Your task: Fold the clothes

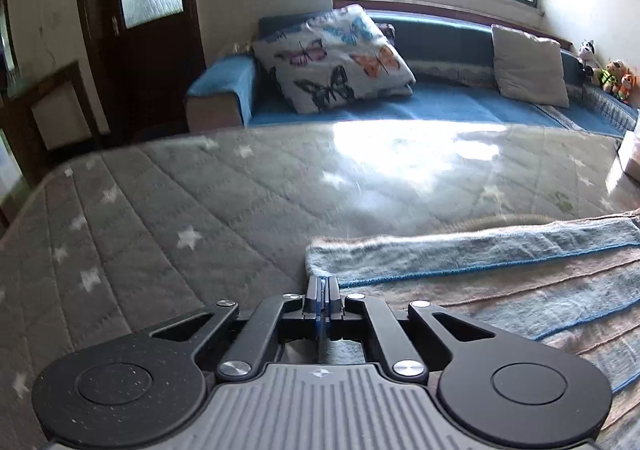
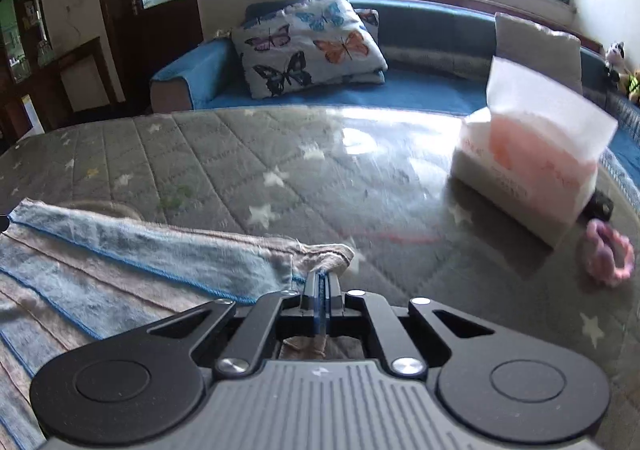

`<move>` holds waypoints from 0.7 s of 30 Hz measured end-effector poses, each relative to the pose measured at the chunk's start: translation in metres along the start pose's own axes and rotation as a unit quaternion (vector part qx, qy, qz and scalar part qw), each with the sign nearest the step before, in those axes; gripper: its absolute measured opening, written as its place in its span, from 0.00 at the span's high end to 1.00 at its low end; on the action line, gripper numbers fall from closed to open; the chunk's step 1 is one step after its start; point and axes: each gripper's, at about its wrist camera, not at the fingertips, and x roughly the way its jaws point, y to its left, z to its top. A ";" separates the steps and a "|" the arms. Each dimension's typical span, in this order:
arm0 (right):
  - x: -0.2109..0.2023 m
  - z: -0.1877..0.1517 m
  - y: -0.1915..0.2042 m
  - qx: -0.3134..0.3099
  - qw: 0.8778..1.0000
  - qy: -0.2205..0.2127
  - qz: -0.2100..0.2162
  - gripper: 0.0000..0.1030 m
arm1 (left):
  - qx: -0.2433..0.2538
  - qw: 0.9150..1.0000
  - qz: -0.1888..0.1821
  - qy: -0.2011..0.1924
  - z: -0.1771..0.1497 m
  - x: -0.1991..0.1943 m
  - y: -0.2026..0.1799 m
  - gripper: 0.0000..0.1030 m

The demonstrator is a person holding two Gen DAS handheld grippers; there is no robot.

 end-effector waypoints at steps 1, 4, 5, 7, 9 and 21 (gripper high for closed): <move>0.000 0.005 0.003 -0.006 1.000 -0.014 -0.004 0.98 | -0.001 1.000 0.003 -0.003 0.002 0.001 0.001 0.98; 0.005 0.017 0.007 -0.006 1.000 -0.031 -0.005 0.98 | 0.004 1.000 0.016 0.001 0.005 0.012 0.002 0.98; 0.010 0.019 0.009 -0.009 1.000 -0.027 -0.007 0.98 | 0.006 1.000 0.021 0.004 0.005 0.016 0.002 0.98; 0.022 0.022 0.012 -0.018 1.000 -0.016 -0.011 0.98 | 0.009 0.999 0.029 0.010 0.005 0.025 0.002 0.98; 0.028 0.020 0.015 -0.025 1.000 -0.006 -0.017 0.93 | 0.011 0.999 0.035 0.007 0.004 0.026 0.003 0.95; -0.038 -0.008 0.042 -0.083 0.996 0.018 0.015 0.60 | 0.029 0.998 0.051 0.005 -0.017 -0.028 -0.006 0.44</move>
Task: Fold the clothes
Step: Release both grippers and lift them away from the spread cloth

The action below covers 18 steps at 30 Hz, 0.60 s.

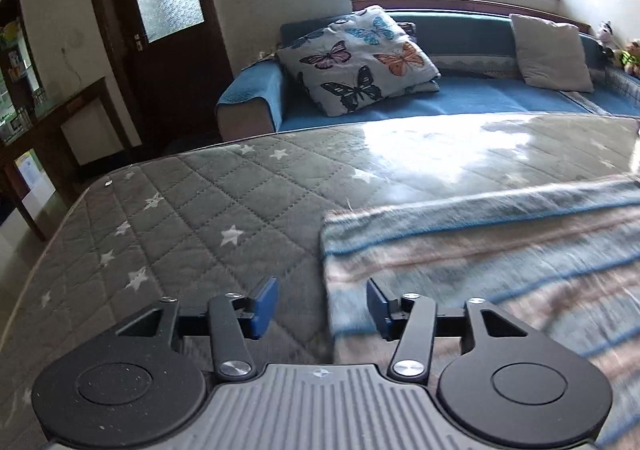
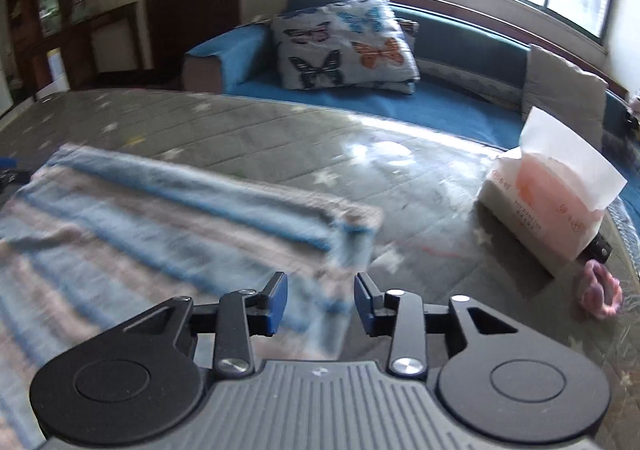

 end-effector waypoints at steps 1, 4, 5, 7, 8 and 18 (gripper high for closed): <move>-0.005 -0.004 0.004 -0.005 1.000 0.003 0.005 0.58 | 0.003 1.000 -0.003 0.000 -0.004 -0.007 -0.002 0.42; -0.023 -0.023 0.026 -0.030 0.999 0.013 0.022 0.51 | 0.015 1.000 -0.014 -0.003 -0.021 -0.030 -0.009 0.30; -0.030 -0.032 0.035 -0.041 0.999 0.017 0.031 0.48 | 0.019 1.000 -0.018 -0.005 -0.028 -0.038 -0.013 0.26; -0.043 -0.048 0.052 -0.056 0.997 0.024 0.046 0.47 | 0.027 0.999 -0.028 -0.009 -0.041 -0.053 -0.020 0.22; -0.048 -0.056 0.059 -0.061 0.996 0.027 0.052 0.46 | 0.030 0.999 -0.034 -0.011 -0.048 -0.060 -0.024 0.17; -0.102 -0.122 0.115 -0.104 0.991 0.005 0.089 0.30 | 0.061 0.995 -0.068 -0.032 -0.111 -0.125 -0.067 0.05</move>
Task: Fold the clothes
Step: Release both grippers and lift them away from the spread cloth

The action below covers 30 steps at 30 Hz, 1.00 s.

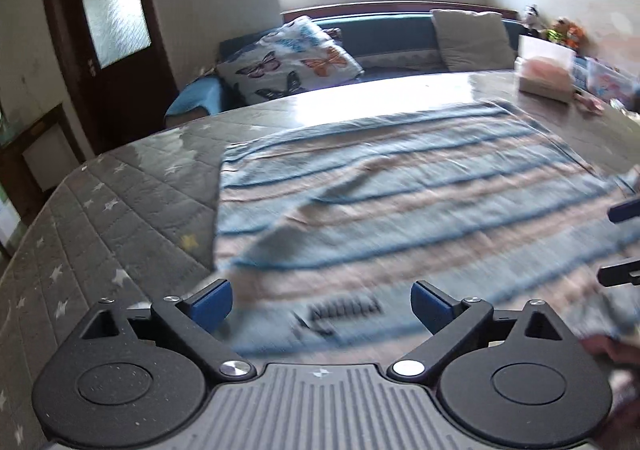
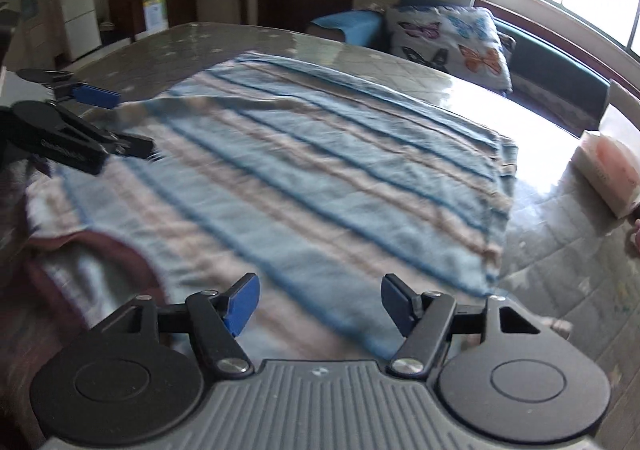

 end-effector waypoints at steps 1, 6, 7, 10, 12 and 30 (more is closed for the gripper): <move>-0.004 -0.004 0.005 -0.002 1.000 -0.004 0.003 0.30 | 0.005 1.000 0.001 -0.004 -0.005 -0.005 -0.005 0.04; -0.025 -0.033 0.032 -0.023 0.999 -0.022 -0.001 0.20 | 0.020 1.000 0.003 -0.016 -0.026 -0.023 -0.026 0.02; -0.029 -0.039 0.034 -0.021 0.999 -0.027 -0.003 0.19 | 0.022 1.000 0.004 -0.016 -0.030 -0.025 -0.030 0.01; -0.038 -0.055 0.041 -0.015 0.999 -0.042 -0.008 0.19 | 0.032 0.999 0.010 -0.018 -0.041 -0.029 -0.040 0.00; -0.045 -0.061 0.041 -0.004 0.999 -0.048 -0.006 0.18 | 0.034 0.999 0.013 -0.021 -0.043 -0.033 -0.044 0.00; -0.095 -0.107 -0.052 0.167 0.972 -0.077 -0.145 0.21 | 0.018 0.999 -0.021 -0.046 -0.027 -0.045 -0.078 0.00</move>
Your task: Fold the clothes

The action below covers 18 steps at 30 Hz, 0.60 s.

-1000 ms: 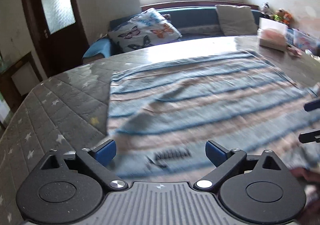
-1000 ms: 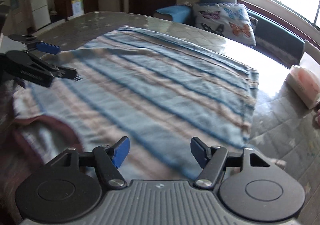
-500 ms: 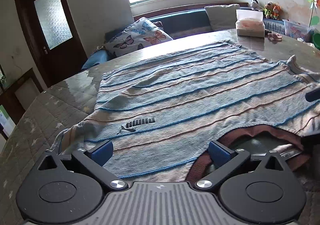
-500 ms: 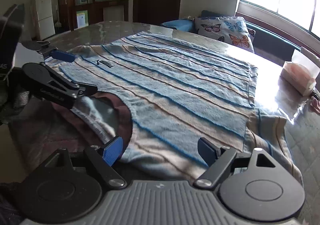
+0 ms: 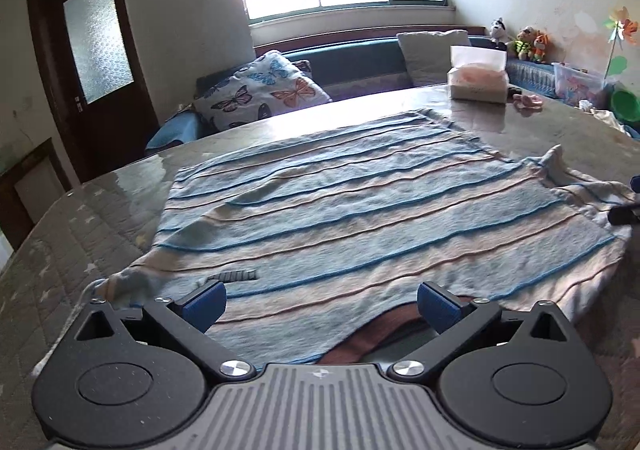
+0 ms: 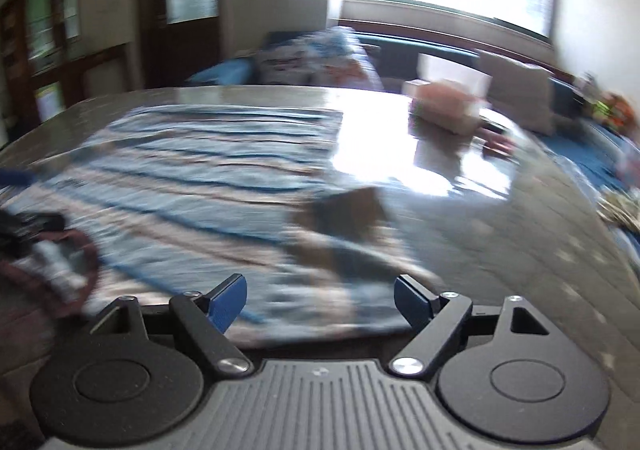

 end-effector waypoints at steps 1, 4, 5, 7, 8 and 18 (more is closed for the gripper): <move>0.002 -0.001 -0.008 0.014 1.000 0.000 -0.013 0.22 | 0.001 1.000 -0.003 0.000 0.001 0.000 -0.003 0.00; 0.006 -0.006 -0.028 0.051 0.998 0.006 -0.036 0.27 | 0.005 1.000 -0.010 0.002 0.000 0.001 -0.012 0.00; 0.008 -0.007 -0.033 0.061 0.997 0.008 -0.042 0.30 | 0.007 1.000 -0.012 0.002 0.001 0.002 -0.014 0.00; 0.009 -0.010 -0.039 0.074 0.996 0.010 -0.049 0.33 | 0.010 1.000 -0.018 0.001 0.001 0.002 -0.020 0.00; 0.010 -0.012 -0.042 0.082 0.995 0.012 -0.052 0.36 | 0.012 1.000 -0.021 0.001 0.002 0.002 -0.022 0.00; 0.010 -0.013 -0.043 0.116 0.992 0.001 -0.055 0.87 | 0.032 0.999 -0.035 0.006 0.004 0.009 -0.044 0.00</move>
